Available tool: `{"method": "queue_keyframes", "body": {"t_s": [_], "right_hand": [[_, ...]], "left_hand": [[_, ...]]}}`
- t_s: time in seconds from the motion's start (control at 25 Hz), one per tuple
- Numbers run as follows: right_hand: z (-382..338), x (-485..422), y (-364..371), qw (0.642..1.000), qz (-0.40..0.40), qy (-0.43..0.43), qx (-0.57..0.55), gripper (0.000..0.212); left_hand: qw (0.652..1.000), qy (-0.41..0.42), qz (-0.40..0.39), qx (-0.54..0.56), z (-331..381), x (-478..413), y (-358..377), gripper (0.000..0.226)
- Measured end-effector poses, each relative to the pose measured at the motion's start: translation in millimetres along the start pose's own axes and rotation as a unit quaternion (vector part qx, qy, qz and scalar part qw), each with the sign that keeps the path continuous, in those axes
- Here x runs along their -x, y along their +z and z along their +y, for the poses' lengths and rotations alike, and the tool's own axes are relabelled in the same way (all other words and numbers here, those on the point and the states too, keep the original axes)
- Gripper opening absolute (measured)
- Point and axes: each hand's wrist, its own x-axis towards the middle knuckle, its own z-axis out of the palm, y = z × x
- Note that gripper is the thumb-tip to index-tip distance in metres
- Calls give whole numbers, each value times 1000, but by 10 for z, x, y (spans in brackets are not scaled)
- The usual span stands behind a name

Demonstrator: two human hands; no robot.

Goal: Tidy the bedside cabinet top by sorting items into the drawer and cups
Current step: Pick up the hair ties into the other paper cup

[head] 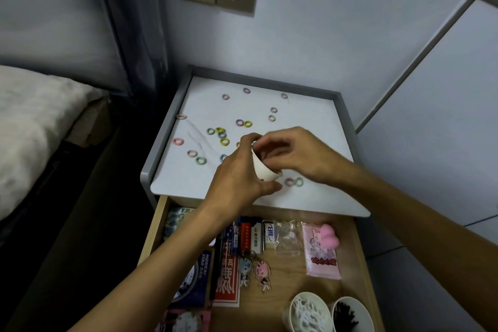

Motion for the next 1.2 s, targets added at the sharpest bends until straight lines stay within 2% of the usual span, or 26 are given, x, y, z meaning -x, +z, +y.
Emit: {"method": "queue_keyframes", "body": {"t_s": [0.08,0.2,0.28,0.4,0.48,0.64,0.92,1.08,1.2], "right_hand": [[22,3,-9,1000,2,-1,7,31],[264,-16,-230,987,152,42,12,17],[602,-61,-397,963,215,119,107,14],[1045,-119,-464,934,172,231,210,34],[1159,-166,-416,935,168,214,229,33],[1157,-252,-295,940,195,172,222,11],[1005,-368,-327,926,150,225,264,15],[527,-304,-320,957,194,130,170,10],[88,-183,-169,992,107,48,54,14]], "left_hand": [[1000,0,9,4,0,9,-1,87],[1000,-10,14,-12,2,22,-28,92],[1000,-14,16,-16,1,21,-47,94],[1000,-15,10,-10,19,19,-53,94],[1000,-11,9,-9,24,9,-50,94],[1000,-10,7,-11,-2,2,-55,93],[1000,-8,4,-17,-1,15,-49,92],[1000,-9,14,-10,1,15,-62,93],[1000,-18,16,10,15,2,-60,94]]}}
